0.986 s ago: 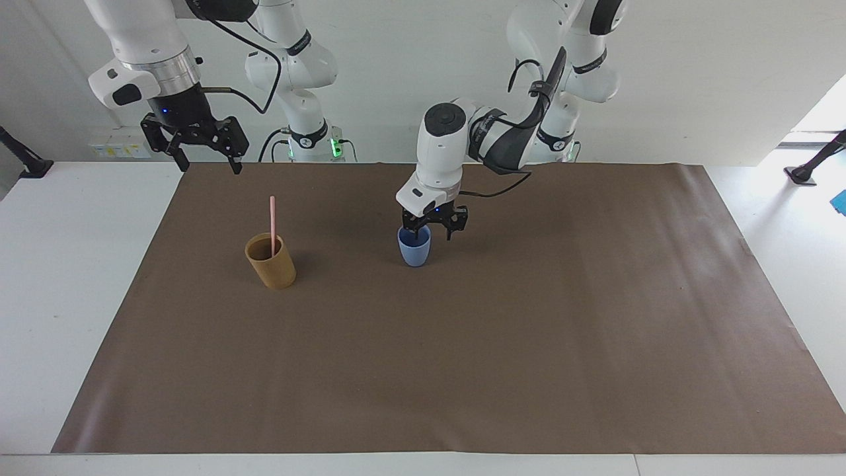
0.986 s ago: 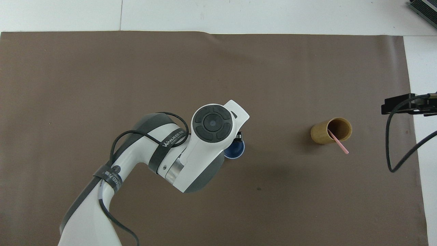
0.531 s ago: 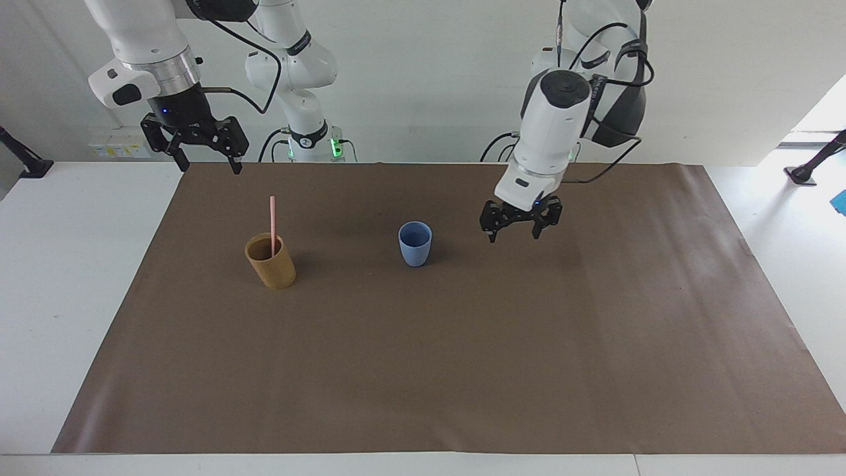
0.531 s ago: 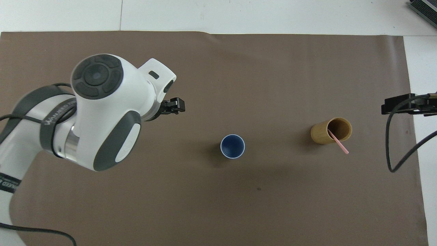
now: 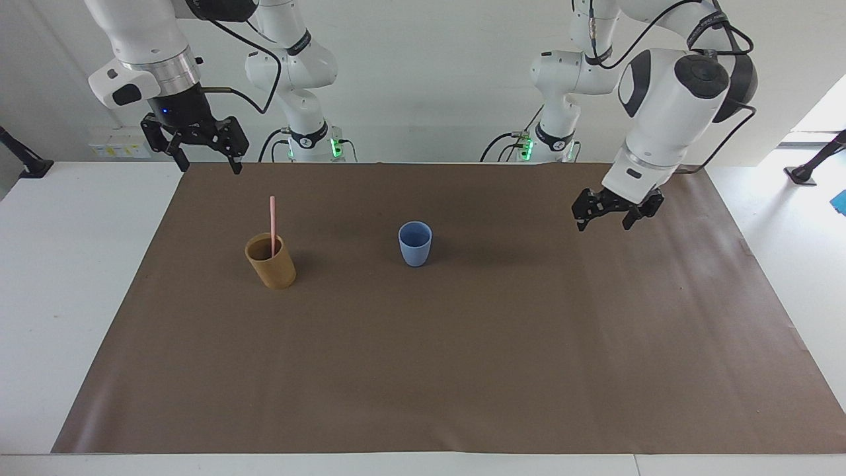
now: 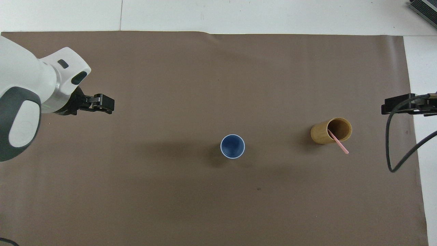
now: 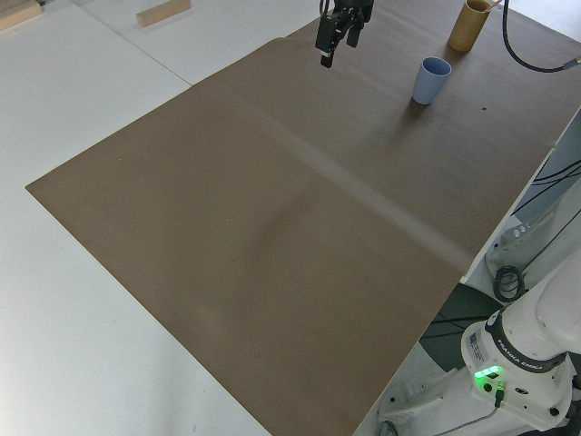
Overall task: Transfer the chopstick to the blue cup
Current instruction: 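Release the blue cup and withdraw the left gripper to rest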
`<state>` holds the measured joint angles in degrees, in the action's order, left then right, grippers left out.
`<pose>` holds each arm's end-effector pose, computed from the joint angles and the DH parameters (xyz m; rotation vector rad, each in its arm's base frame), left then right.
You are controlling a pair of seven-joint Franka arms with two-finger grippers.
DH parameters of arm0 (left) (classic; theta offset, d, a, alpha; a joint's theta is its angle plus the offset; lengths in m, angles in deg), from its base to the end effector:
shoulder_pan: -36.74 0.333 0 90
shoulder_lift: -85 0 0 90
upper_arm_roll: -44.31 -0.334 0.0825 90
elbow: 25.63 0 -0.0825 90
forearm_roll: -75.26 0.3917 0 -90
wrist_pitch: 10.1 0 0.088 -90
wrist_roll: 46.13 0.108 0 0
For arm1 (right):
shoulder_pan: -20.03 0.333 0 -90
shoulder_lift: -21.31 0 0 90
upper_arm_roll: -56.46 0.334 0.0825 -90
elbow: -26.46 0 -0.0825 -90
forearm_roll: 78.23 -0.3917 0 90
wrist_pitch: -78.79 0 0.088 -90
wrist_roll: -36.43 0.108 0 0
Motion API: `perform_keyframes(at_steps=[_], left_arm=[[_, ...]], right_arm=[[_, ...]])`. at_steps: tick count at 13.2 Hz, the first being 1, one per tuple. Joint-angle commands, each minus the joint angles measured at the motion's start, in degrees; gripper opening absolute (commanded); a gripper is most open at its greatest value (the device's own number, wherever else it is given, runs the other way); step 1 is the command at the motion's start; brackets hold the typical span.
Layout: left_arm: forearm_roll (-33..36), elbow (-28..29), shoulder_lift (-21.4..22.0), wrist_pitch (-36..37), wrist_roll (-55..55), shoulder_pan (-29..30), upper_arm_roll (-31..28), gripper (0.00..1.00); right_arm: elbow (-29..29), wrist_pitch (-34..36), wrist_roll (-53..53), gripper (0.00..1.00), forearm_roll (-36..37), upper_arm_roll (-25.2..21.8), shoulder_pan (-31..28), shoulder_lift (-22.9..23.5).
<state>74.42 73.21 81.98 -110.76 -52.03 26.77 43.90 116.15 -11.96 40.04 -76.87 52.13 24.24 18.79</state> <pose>0.5776 -0.0987 0.5526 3.1289 -0.0955 -0.0354 0.5495 -0.0048 0.6697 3.1199 -0.1023 0.0983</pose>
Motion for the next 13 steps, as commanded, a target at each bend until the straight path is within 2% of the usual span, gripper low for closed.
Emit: perform_keyframes(at_steps=[1, 3, 6, 9, 13], left_arm=[[0.84, 2.58, 4.07, 3.09, 9.11, 6.08, 0.85, 1.00], [0.84, 2.32, 7.05, 6.69, 15.19, 9.17, 0.68, 1.00], [0.84, -1.00, 10.48, 11.96, 18.28, 10.85, 0.33, 1.00], [0.84, -7.24, 10.58, 18.38, 18.20, 10.76, 0.67, 1.00], [0.40, -7.52, 11.29, 18.40, 17.67, 10.15, 0.94, 1.00]], right_arm=[[-0.91, 0.85, 0.08, 1.00, -0.13, 0.38, -0.60, 0.42], [-0.91, 0.85, 0.08, 1.00, -0.13, 0.38, -0.60, 0.42], [-0.91, 0.85, 0.08, 1.00, -0.13, 0.38, -0.60, 0.42], [-0.91, 0.85, 0.08, 1.00, -0.13, 0.38, -0.60, 0.42], [-0.91, 1.46, 0.08, 1.00, -0.13, 0.46, -0.60, 0.42]])
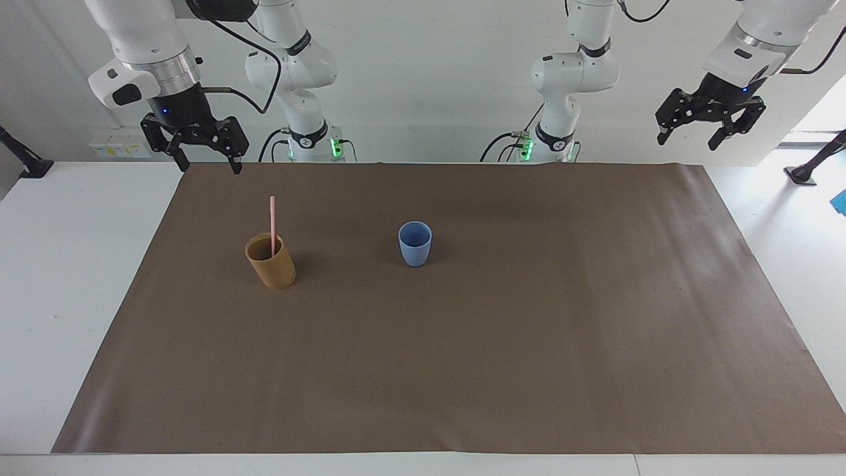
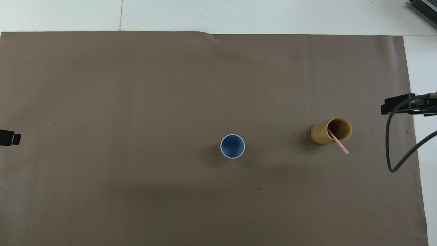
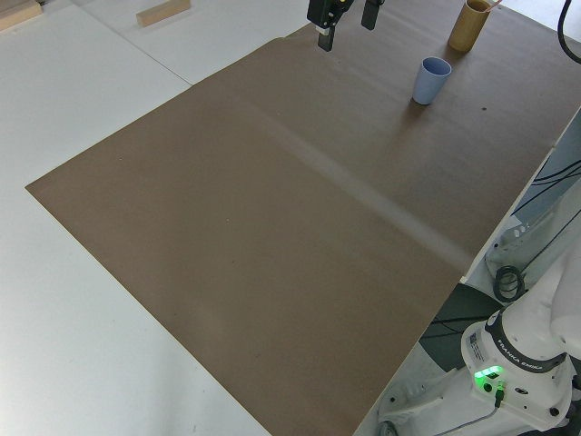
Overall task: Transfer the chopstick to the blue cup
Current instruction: 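Reach the right gripper to the tan tube and grasp the pink stick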
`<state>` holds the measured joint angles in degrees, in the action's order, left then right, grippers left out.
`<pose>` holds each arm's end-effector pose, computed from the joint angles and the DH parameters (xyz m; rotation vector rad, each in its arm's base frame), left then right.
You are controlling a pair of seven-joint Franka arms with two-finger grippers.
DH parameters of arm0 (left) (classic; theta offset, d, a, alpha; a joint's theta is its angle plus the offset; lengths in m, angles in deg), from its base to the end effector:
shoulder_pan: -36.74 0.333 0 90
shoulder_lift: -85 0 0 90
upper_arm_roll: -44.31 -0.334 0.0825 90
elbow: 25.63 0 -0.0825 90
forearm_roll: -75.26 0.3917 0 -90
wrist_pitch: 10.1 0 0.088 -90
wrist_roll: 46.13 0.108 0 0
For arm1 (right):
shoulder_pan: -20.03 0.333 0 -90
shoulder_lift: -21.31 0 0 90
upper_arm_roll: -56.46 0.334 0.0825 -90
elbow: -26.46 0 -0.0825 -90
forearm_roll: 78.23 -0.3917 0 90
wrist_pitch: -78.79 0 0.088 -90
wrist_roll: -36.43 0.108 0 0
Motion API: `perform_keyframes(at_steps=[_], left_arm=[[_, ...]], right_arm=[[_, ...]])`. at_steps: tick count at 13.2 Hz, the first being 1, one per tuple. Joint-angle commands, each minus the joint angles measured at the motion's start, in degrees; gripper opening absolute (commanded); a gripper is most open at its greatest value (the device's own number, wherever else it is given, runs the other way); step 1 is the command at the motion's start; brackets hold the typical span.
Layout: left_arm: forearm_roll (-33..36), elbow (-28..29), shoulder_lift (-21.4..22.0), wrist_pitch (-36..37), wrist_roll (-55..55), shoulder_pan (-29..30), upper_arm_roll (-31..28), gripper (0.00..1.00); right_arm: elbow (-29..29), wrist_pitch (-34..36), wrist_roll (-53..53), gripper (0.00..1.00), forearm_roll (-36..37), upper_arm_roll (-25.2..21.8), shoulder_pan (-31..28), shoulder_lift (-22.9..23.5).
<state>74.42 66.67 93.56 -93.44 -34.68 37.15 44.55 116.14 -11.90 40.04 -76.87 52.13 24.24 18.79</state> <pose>0.4995 -0.0004 0.6917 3.1116 -0.3098 -0.0087 0.5494 -0.0048 0.6697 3.1199 -0.1023 0.0969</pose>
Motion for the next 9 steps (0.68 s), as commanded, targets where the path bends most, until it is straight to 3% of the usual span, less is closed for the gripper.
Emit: perform_keyframes(at_steps=[1, 3, 6, 9], left_arm=[[0.40, -0.80, -0.12, 1.60, 0.15, -0.06, 0.47, 1.00], [0.31, -1.23, 0.06, 3.10, 0.06, -0.32, 0.82, 1.00], [0.22, -1.24, 0.24, 3.37, 0.23, -0.24, 0.82, 1.00], [0.22, -1.15, 0.41, 2.93, -0.03, -0.23, 0.74, 1.00]], right_arm=[[-0.56, 3.05, -0.18, 1.00, -0.13, 0.72, -0.25, -0.19], [0.57, 2.98, -0.36, 1.00, -0.22, 0.99, 0.19, -0.81], [14.95, -4.55, 0.26, 1.00, -0.39, 0.99, 0.19, -7.21], [22.79, -9.05, 0.34, 1.00, -0.66, 0.99, 0.46, -7.84]])
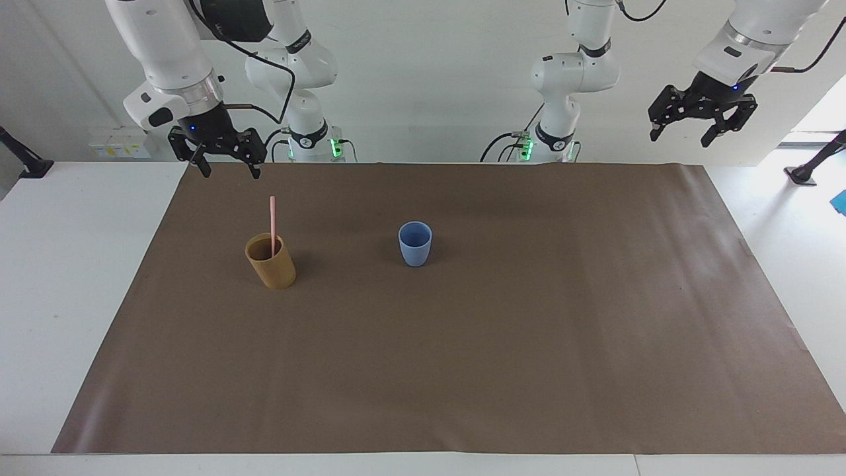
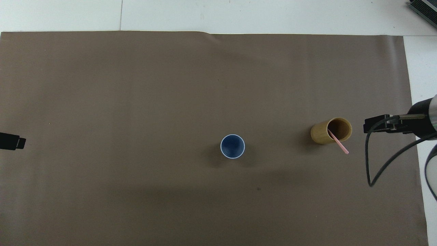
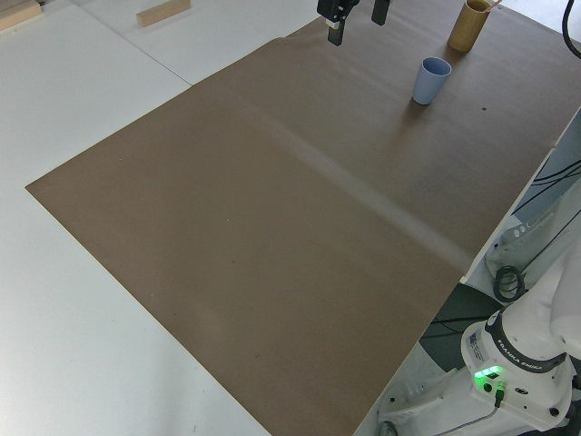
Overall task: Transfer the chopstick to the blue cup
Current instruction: 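Reach the right gripper to the tan tube and grasp the pink stick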
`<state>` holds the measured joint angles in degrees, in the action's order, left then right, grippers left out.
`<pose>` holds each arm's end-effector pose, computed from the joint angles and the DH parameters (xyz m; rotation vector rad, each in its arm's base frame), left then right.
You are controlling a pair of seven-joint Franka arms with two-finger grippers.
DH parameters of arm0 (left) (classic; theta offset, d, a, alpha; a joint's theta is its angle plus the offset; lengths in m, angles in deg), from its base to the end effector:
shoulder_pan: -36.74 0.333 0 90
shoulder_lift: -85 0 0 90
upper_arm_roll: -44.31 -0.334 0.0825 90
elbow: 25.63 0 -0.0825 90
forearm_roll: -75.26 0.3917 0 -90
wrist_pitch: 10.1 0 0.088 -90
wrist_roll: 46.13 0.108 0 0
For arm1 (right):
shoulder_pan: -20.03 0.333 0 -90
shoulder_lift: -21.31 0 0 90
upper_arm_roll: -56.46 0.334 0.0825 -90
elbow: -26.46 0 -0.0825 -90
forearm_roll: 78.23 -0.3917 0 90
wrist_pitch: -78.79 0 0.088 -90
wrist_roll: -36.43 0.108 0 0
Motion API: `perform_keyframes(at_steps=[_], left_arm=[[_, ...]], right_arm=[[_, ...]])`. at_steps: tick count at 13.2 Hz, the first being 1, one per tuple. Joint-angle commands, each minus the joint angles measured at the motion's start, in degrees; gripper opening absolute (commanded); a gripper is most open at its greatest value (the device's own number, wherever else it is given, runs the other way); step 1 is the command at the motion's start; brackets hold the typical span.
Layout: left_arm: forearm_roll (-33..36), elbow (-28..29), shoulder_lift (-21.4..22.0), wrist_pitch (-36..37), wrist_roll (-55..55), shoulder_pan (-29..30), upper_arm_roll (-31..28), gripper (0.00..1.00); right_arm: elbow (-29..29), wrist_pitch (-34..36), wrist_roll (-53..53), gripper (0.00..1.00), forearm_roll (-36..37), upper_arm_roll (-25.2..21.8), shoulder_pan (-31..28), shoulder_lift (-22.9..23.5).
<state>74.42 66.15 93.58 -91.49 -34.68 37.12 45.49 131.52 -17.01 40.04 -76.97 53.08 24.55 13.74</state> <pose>0.4954 -0.0097 0.6931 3.1088 -0.3363 -0.0476 0.5217 0.0064 0.5950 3.1253 -0.0624 -0.0455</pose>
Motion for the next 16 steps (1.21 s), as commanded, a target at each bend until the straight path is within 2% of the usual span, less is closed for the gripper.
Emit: perform_keyframes(at_steps=[1, 3, 4, 6, 7, 9, 10, 14, 16], left_arm=[[0.22, -0.64, 0.65, 0.89, 0.06, -0.28, -0.29, 1.00], [0.31, -0.64, 0.74, 0.80, 0.06, -0.37, -0.03, 1.00], [0.22, -0.64, 0.74, 0.80, 0.06, -0.46, 0.14, 1.00], [0.22, -0.64, 0.74, 1.15, 0.24, -0.46, 0.58, 1.00], [0.22, -0.72, 0.65, 1.06, 0.24, -0.37, 1.11, 1.00], [0.31, -0.72, 0.74, 1.15, 0.24, -0.28, 1.03, 1.00], [0.31, -0.72, 0.74, 1.15, 0.24, 0.15, 0.59, 1.00], [0.48, -0.72, 0.74, 1.15, 0.24, 0.51, 0.32, 1.00], [0.48, -0.72, 0.74, 1.15, 0.24, 0.07, 0.41, 1.00]], right_arm=[[9.79, -5.77, 0.34, 1.00, -0.99, 0.05, 0.23, -2.80], [13.93, -8.94, 0.43, 1.00, -1.78, 0.05, 0.14, -2.71], [15.95, -10.52, 0.43, 0.96, -1.79, 0.05, 0.23, -2.71], [18.59, -12.55, 0.52, 0.76, -1.87, 0.05, 0.67, -2.10], [18.78, -12.91, 0.61, 0.61, -2.31, 0.05, 1.37, -1.92], [18.26, -12.91, 2.18, 0.18, -2.58, 0.05, 1.55, -1.49], [17.73, -12.91, 2.71, 0.00, -2.58, 0.05, 1.90, -1.05], [13.87, -11.43, 5.44, 0.00, -4.16, 0.05, 1.82, -0.69], [7.83, -3.11, 5.70, 0.00, -4.16, -0.39, 1.20, -1.04]])
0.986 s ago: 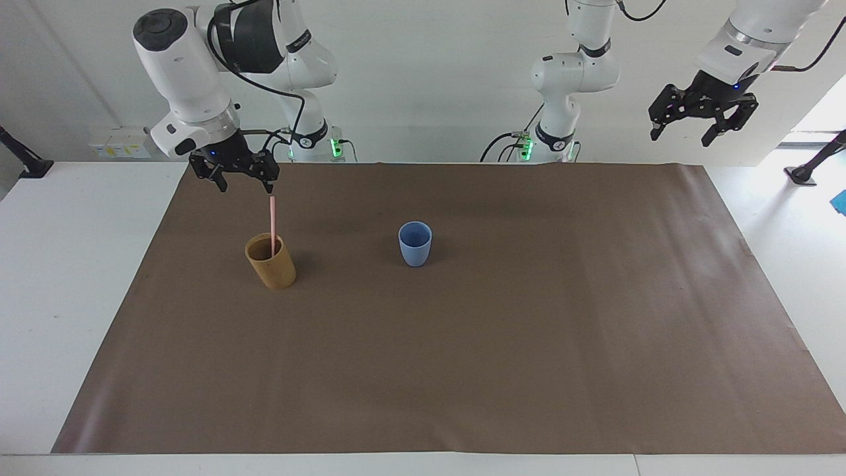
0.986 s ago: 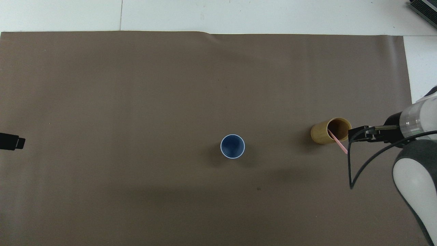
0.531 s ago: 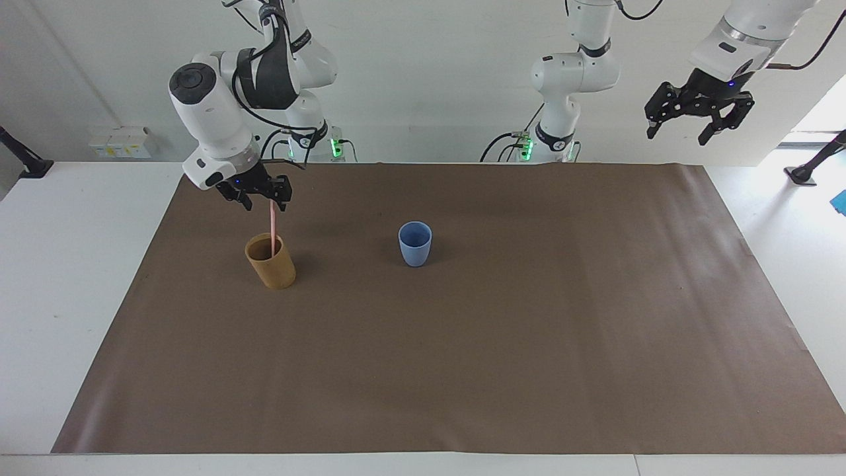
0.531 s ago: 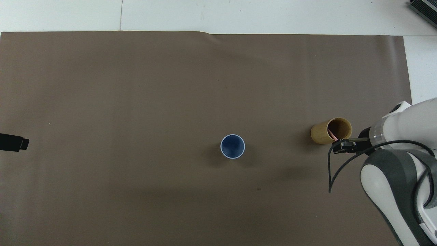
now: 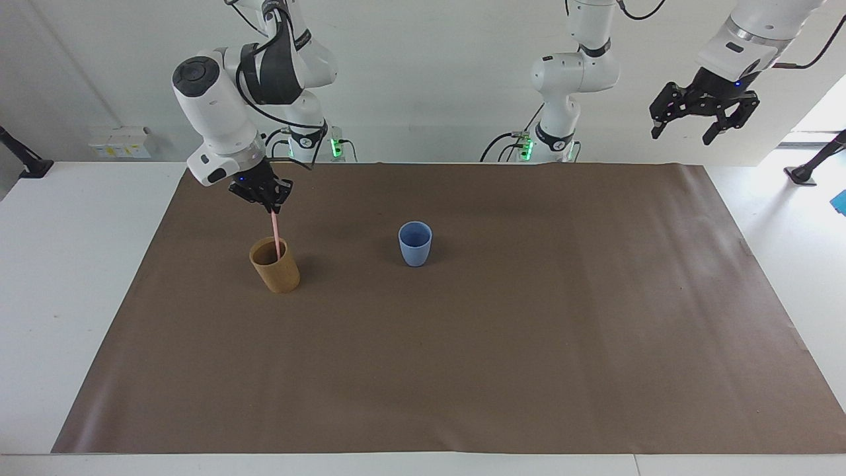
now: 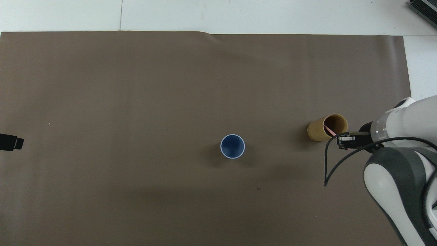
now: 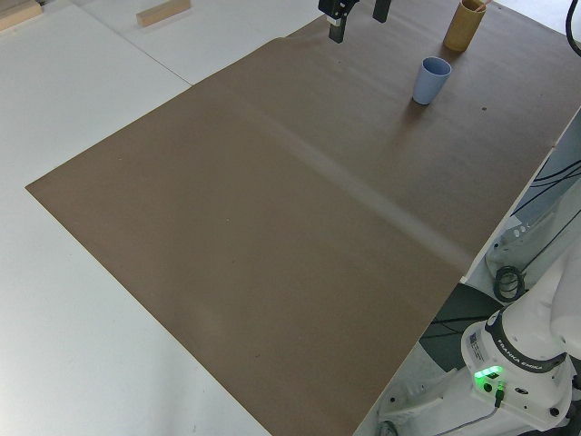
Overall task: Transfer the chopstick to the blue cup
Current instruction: 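Reach the right gripper to the tan tube and grasp the pink stick, then carry the pink stick with the right gripper over the blue cup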
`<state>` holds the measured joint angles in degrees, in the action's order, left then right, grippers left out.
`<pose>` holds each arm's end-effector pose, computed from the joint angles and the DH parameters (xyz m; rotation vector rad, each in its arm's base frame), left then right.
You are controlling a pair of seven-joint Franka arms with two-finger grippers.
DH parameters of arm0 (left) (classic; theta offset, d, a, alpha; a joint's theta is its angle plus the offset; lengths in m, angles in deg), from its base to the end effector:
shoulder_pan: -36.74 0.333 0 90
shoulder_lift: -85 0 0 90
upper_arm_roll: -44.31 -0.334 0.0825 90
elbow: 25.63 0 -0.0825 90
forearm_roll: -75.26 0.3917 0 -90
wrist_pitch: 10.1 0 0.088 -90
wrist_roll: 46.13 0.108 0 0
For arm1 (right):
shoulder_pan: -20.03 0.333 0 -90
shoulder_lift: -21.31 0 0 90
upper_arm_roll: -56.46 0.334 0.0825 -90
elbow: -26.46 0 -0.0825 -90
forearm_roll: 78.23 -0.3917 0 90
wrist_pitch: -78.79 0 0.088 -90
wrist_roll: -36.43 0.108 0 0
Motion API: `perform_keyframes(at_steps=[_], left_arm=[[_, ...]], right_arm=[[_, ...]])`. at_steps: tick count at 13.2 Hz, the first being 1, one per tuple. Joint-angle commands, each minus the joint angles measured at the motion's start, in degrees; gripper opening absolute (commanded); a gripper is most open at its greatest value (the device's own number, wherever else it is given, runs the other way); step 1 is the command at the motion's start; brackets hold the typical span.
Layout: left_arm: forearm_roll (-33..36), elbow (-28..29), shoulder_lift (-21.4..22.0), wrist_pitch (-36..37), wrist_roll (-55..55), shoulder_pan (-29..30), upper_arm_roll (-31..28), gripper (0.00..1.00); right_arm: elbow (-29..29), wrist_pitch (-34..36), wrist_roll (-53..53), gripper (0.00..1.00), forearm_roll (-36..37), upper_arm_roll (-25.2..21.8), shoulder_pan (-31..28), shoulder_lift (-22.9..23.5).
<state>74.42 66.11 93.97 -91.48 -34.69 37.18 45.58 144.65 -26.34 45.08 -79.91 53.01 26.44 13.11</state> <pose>0.4929 -0.0100 0.6968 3.1099 -0.3370 -0.0362 0.5082 0.0275 0.5038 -3.1064 0.1666 0.1376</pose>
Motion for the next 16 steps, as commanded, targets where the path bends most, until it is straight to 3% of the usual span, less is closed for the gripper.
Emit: perform_keyframes(at_steps=[1, 4, 6, 8, 12, 16], left_arm=[[0.48, -0.68, 0.35, 1.13, 0.25, 0.09, 0.32, 1.00], [0.48, -0.68, 0.35, 1.13, 0.25, 0.44, 0.23, 1.00], [0.48, -0.68, 0.35, 1.13, 0.25, 0.44, 0.23, 1.00], [0.48, -0.68, 0.35, 1.13, 0.25, 0.35, 0.23, 1.00], [0.48, -0.68, 0.35, 1.13, 0.25, 0.44, 0.23, 1.00], [0.48, -0.68, 0.35, 1.13, 0.25, 0.44, 0.23, 1.00]], right_arm=[[-8.55, 10.17, 0.67, 0.00, -1.31, -0.67, -0.78, -0.41], [-17.01, 20.04, 2.85, 0.00, -3.31, -0.59, -0.78, -0.32], [-17.73, 20.32, 8.37, 0.00, -9.01, -0.06, -0.17, -0.32], [-17.81, 19.27, 17.32, 0.00, -14.64, 1.77, 0.62, -0.14], [-17.82, 12.61, 37.18, 0.00, -23.61, 11.43, 0.80, 0.38], [-17.73, 6.19, 49.69, 0.00, -28.38, 15.67, 2.02, 2.66]])
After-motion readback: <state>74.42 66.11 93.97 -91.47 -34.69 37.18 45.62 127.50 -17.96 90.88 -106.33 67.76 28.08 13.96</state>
